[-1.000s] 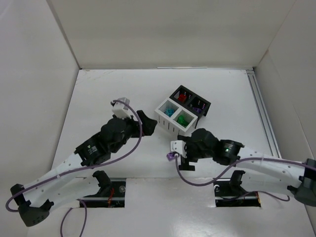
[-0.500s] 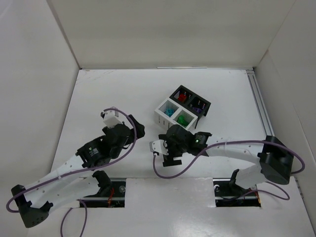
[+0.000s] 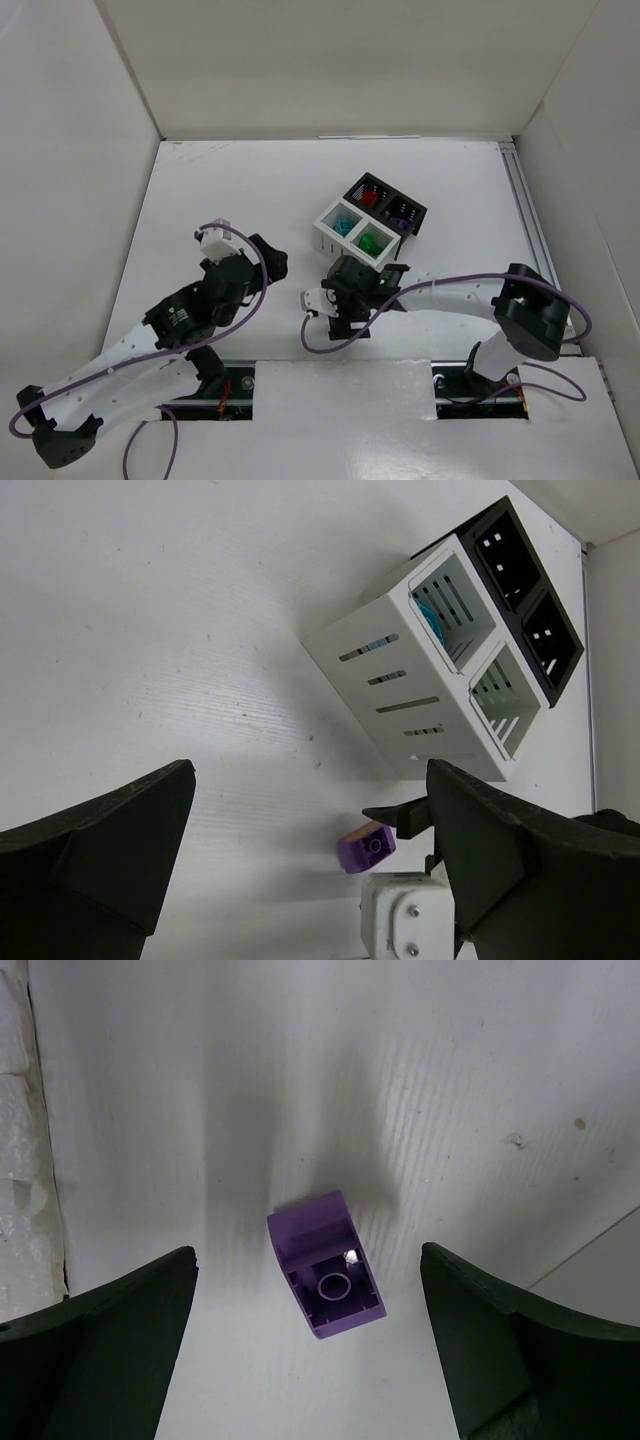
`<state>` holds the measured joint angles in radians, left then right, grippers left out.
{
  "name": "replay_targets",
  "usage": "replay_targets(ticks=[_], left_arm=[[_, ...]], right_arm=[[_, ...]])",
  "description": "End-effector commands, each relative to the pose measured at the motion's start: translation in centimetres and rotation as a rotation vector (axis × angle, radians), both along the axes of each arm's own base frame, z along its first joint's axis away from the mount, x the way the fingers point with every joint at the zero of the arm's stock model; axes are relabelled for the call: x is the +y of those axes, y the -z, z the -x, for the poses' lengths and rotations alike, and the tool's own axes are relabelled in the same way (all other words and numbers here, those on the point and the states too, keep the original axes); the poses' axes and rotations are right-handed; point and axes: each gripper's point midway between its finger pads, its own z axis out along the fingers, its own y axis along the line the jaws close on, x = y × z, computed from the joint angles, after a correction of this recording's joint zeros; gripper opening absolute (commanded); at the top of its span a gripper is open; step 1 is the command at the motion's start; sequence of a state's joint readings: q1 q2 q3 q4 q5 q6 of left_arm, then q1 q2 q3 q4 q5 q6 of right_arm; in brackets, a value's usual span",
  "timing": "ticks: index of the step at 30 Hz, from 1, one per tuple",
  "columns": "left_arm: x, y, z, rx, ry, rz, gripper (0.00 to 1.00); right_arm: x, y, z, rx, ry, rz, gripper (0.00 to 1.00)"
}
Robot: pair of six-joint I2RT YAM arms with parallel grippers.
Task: Sort the legos into containers by color
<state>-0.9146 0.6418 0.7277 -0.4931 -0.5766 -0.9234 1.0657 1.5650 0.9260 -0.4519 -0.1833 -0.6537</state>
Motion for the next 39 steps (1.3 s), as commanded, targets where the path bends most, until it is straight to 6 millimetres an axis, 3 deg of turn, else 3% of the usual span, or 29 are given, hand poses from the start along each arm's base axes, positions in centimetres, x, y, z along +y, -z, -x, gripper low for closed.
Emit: replay_targets(ticks=[1,5,9,11,12,16,18,19,22,26,27,29,30,31,34,36,37,39], left_arm=[[0.1,-0.5,-0.1,-0.034,-0.001,0.009,1.00],[0.0,-0.5,0.0,-0.040,0.014,0.014,1.00],[-0.3,-1.0,0.0,-0.056,0.026,0.029,1.00],[-0.3,-1.0,0.0,-0.056,0.026,0.029,1.00],[-0.3,-1.0,0.0,-0.056,0.026,0.029,1.00],[-0.3,-1.0,0.0,-0.056,0.026,0.029,1.00],[-0.1,-1.1,-0.1,-0.059,0.018,0.026,1.00],[-0.1,-0.7,-0.1,-0.053,0.018,0.019,1.00],[0.1,-0.7,-0.2,-0.057,0.010,0.016,1.00],[0.2,-0.6,-0.2,-0.050,-0.006,0.024,1.00],[0.3,-0.4,-0.1,-0.045,-0.006,0.016,1.00],[0.3,-0.4,-0.1,-0.043,-0.010,0.024,1.00],[0.3,-0.4,-0.1,-0.043,-0.010,0.025,1.00],[0.2,-0.4,0.0,-0.040,-0.002,0.027,1.00],[0.0,-0.2,-0.1,-0.032,-0.005,0.028,1.00],[-0.2,-0.4,-0.1,-0.028,0.003,0.031,1.00],[-0.3,-0.1,-0.2,-0.021,0.003,0.021,1.00],[-0.4,-0.4,-0.2,-0.013,-0.002,0.024,1.00]], right_arm=[[-0.1,-0.3,-0.8,0.028,0.056,0.016,0.97],[-1.3,1.0,-2.2,0.045,0.127,0.075,0.95],[-1.2,0.8,-3.0,0.045,0.137,0.064,0.93],[-1.2,1.2,-3.0,0.048,0.129,0.077,0.82],[-1.3,1.6,-3.0,0.054,0.128,0.087,0.70],[-0.7,1.5,-2.5,0.078,0.101,0.057,0.59],[-0.3,1.3,-2.0,0.098,0.076,0.029,0.51],[0.2,1.2,-2.0,0.099,0.069,0.007,0.41],[1.2,-0.3,-1.5,0.104,0.033,-0.069,0.35],[2.7,-4.8,-1.8,0.057,0.000,-0.186,0.34],[3.3,-7.7,-2.3,0.011,-0.013,-0.246,0.34],[2.9,-10.4,-3.7,-0.073,0.028,-0.255,0.34],[2.9,-13.5,-5.0,-0.133,0.058,-0.299,0.34],[2.7,-14.5,-6.0,-0.160,0.085,-0.299,0.34],[0.0,-19.1,-11.1,-0.279,0.230,-0.324,0.33],[-1.9,-20.0,-13.9,-0.284,0.304,-0.341,0.32],[-4.3,-20.2,-16.9,-0.299,0.393,-0.336,0.32],[-6.7,-20.1,-19.1,-0.305,0.470,-0.318,0.32]])
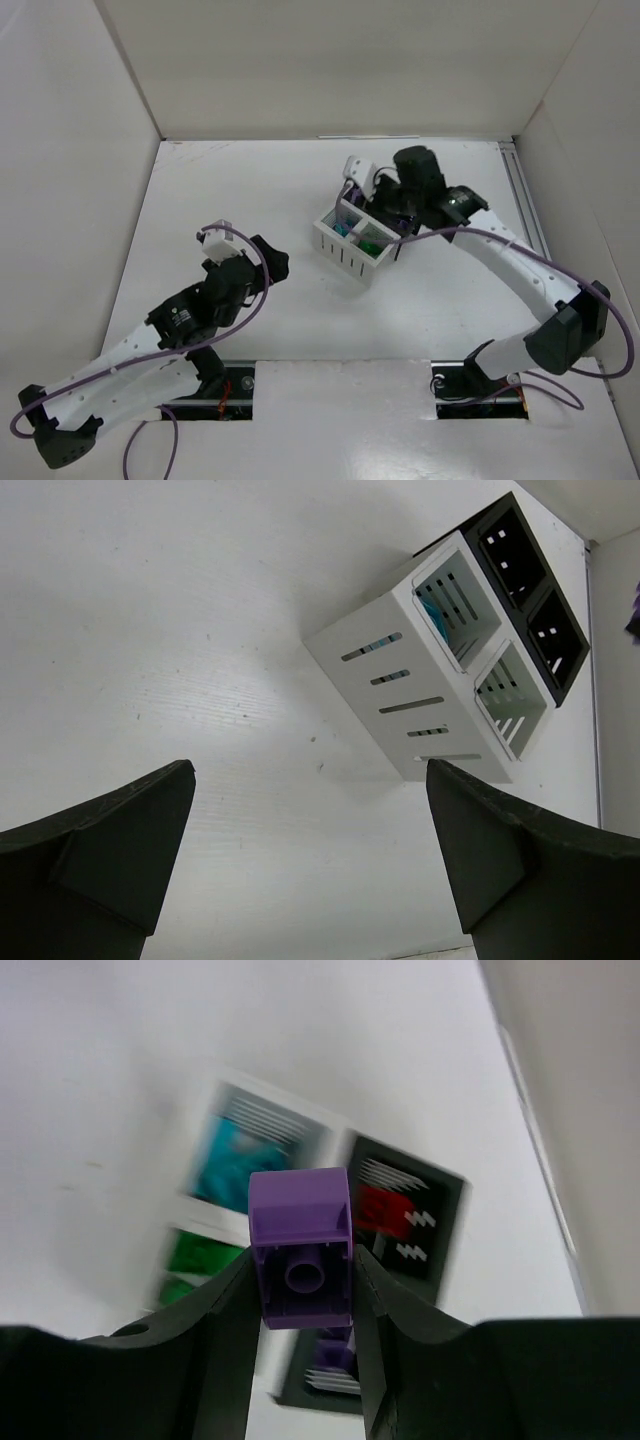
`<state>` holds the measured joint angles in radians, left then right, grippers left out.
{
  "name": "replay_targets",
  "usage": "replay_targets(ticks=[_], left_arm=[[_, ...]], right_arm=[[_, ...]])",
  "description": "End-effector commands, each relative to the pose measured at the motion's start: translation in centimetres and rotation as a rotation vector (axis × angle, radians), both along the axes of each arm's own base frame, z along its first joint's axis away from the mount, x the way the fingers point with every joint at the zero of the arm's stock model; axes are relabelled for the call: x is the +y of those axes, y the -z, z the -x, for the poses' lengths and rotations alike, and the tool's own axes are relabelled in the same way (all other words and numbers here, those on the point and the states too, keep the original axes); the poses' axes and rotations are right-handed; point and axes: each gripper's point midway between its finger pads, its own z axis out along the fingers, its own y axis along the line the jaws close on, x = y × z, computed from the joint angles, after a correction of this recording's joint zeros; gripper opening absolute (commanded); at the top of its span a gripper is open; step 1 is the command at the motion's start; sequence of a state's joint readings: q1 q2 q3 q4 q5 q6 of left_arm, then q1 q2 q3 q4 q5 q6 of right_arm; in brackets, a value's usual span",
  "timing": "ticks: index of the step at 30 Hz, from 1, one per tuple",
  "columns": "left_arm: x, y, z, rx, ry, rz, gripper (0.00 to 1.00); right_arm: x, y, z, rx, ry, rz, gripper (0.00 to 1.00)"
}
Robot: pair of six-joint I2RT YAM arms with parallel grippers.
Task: Sort the legos into containers by color
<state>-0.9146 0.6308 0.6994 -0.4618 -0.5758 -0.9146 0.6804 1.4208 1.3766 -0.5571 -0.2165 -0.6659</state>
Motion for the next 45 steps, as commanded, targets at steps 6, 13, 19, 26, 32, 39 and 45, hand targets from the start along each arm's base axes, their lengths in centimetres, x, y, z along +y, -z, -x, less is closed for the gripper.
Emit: replay_targets(ticks=[6,13,19,26,32,39,45], left_arm=[[-0.9,-0.1,-0.9,0.026,-0.017,-0.018,1.00],[-1.7,-0.3,-4.0,0.046,-0.007,-0.022,1.00],[-2.4,-0.8,-5.3,0.051,-0.001,-0.047,1.00],[-1.8,-1.8,-6.9,0.053,-0.021,-0.049,1.00],[1.5,0.0,-8.9,0.152,-0.093,-0.059,1.00],[3.3,2.0,-9.2,0.215,-0.164,-0.094,1.00],[3.8,0.8,-8.6,0.165,-0.183,-0.052,1.00]], right_arm=[[-11.2,2.1,-8.0,0.024,0.342,0.062,0.32],[-12.1,4.5,-9.2,0.068,0.366,0.079,0.45],[-11.5,4.8,-8.7,0.087,0.334,0.061,0.60],[-12.0,1.2,-7.3,0.033,0.366,-0.008,0.82],[-20.2,-1.6,-7.0,-0.033,0.713,-0.099,1.00],[-29.2,-1.9,-2.4,-0.137,1.109,-0.139,1.00],[-31.0,-1.9,-0.4,-0.191,1.186,-0.155,1.00]])
